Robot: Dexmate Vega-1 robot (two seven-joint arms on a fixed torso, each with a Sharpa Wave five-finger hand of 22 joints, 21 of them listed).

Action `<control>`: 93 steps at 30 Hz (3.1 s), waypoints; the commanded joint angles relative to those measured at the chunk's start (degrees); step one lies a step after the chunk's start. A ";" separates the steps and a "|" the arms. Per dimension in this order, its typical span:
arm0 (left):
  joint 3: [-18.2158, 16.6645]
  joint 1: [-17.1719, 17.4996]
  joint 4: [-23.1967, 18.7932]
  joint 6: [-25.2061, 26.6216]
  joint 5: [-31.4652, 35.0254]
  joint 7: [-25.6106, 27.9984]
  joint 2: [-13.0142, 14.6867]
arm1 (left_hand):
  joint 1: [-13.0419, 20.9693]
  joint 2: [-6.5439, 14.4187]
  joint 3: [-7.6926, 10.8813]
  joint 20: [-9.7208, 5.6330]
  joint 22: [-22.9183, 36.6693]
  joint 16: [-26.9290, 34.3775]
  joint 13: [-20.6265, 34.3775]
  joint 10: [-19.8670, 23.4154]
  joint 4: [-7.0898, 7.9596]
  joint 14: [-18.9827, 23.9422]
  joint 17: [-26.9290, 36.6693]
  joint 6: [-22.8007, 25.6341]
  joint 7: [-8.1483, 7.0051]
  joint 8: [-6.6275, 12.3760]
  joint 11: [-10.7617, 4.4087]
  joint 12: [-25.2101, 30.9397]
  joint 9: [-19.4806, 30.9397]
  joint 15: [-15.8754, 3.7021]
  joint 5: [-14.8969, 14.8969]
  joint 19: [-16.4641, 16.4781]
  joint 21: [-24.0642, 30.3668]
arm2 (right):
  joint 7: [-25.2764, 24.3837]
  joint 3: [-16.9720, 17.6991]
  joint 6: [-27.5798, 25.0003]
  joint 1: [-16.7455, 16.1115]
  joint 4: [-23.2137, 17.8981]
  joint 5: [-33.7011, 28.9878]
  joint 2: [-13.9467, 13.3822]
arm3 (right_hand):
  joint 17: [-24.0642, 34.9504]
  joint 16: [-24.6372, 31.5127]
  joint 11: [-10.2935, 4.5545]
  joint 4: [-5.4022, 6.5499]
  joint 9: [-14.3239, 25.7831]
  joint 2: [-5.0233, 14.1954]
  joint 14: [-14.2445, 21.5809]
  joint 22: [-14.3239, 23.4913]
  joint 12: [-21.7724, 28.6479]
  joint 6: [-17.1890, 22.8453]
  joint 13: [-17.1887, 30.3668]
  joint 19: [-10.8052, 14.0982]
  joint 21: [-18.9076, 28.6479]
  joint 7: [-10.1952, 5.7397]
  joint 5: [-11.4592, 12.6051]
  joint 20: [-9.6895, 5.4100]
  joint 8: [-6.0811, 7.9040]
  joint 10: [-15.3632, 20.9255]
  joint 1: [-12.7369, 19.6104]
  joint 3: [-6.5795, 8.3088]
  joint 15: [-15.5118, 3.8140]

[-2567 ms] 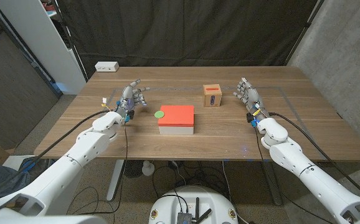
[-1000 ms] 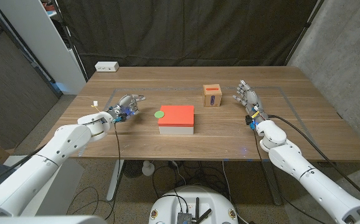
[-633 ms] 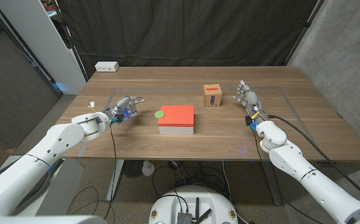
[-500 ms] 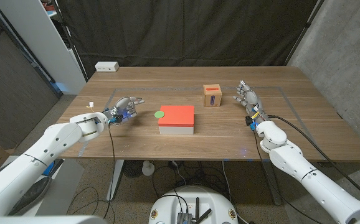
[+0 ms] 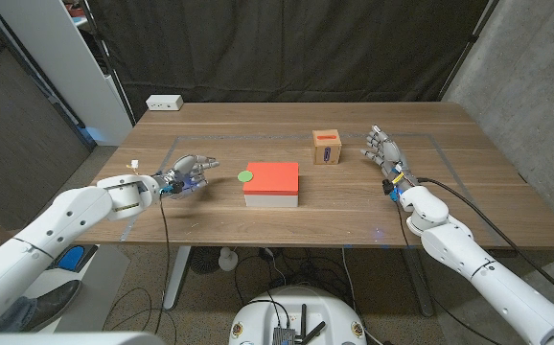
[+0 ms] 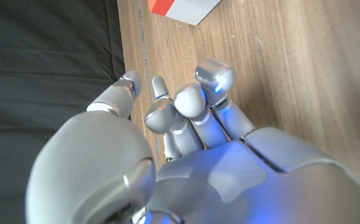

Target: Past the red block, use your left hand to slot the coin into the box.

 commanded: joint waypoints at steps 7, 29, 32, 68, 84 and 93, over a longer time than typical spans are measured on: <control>2.96 -3.82 0.08 8.02 -4.61 0.18 5.32 | 0.10 -0.17 -0.66 0.07 0.57 0.42 0.69 -0.23 0.35 -0.07 -0.09 -1.44 0.31 1.90 0.31 0.80 2.15 0.07 -0.12 0.00 -0.75 | 5.24 1.00 0.27 0.19 0.77 2.35 -2.72 | 0.02 0.10 0.14 -0.32 0.11 0.59 0.64 0.24 0.10 0.14 0.25 -0.09 -0.18 -0.39 0.22 0.45 0.16 0.73 0.01 0.21 0.13; 6.00 -7.23 -1.76 11.76 -12.27 2.58 7.96 | -1.10 0.88 -0.73 0.00 0.08 -0.01 0.24 -0.49 0.47 -0.57 0.59 -4.10 3.34 2.53 0.34 -0.27 1.60 -0.04 -0.30 -0.14 -2.34 | 5.71 2.15 2.37 -1.29 1.54 2.75 -3.25 | 0.00 0.10 0.06 -0.42 0.11 0.66 0.84 0.25 0.16 0.37 0.27 -0.09 -0.28 -0.46 0.24 0.58 0.21 1.05 0.07 0.21 0.11; 7.41 -8.62 -1.02 12.26 -12.24 2.08 7.73 | -1.17 0.97 -0.77 0.04 0.05 0.13 0.42 -0.42 0.47 -0.39 0.87 -4.29 3.34 2.54 0.35 -0.20 1.39 -0.05 -0.34 -0.01 -2.39 | 5.63 2.22 1.99 -1.34 1.43 2.93 -3.37 | 0.00 0.13 0.18 -0.42 0.11 0.67 0.93 0.25 0.17 0.40 0.27 -0.06 -0.27 -0.45 0.25 0.67 0.21 1.10 0.08 0.20 0.12; 14.49 -15.86 2.01 14.64 -9.48 -0.44 4.70 | -1.59 2.01 -0.12 0.01 -0.09 -0.48 0.90 -1.17 0.29 -0.80 1.81 -4.82 3.90 3.94 0.35 -1.59 0.65 -0.08 -0.44 -0.32 -3.41 | 6.04 2.84 2.79 -1.30 3.59 3.41 -3.35 | -0.01 0.20 0.29 -0.49 0.12 0.70 1.37 0.27 0.23 0.58 0.31 0.46 -0.21 -0.49 0.26 1.03 0.21 1.62 0.08 0.14 0.19; 14.33 -15.38 0.95 14.23 -9.74 -0.11 4.75 | -1.79 2.71 -0.25 0.06 -0.46 -1.03 1.47 -1.16 0.44 -1.12 1.81 -3.37 3.53 4.92 0.34 -2.14 0.10 -0.09 -0.49 -0.42 -3.36 | 5.89 3.38 3.11 -2.48 3.19 3.73 -3.76 | -0.01 0.20 0.29 -0.49 0.12 0.70 1.40 0.27 0.23 0.61 0.31 0.48 -0.21 -0.49 0.26 1.02 0.22 1.64 0.08 0.14 0.21; 14.16 -14.74 0.02 13.91 -10.28 0.71 4.90 | -1.67 3.70 -0.14 0.02 -1.40 -1.13 1.40 -1.37 0.45 -1.00 1.98 -1.85 3.61 5.54 0.31 -2.72 -0.42 -0.06 -0.45 -0.62 -3.71 | 6.10 3.55 3.65 -2.83 3.45 4.03 -3.52 | -0.01 0.20 0.29 -0.49 0.12 0.70 1.40 0.27 0.23 0.61 0.31 0.48 -0.21 -0.49 0.26 1.02 0.22 1.64 0.08 0.14 0.21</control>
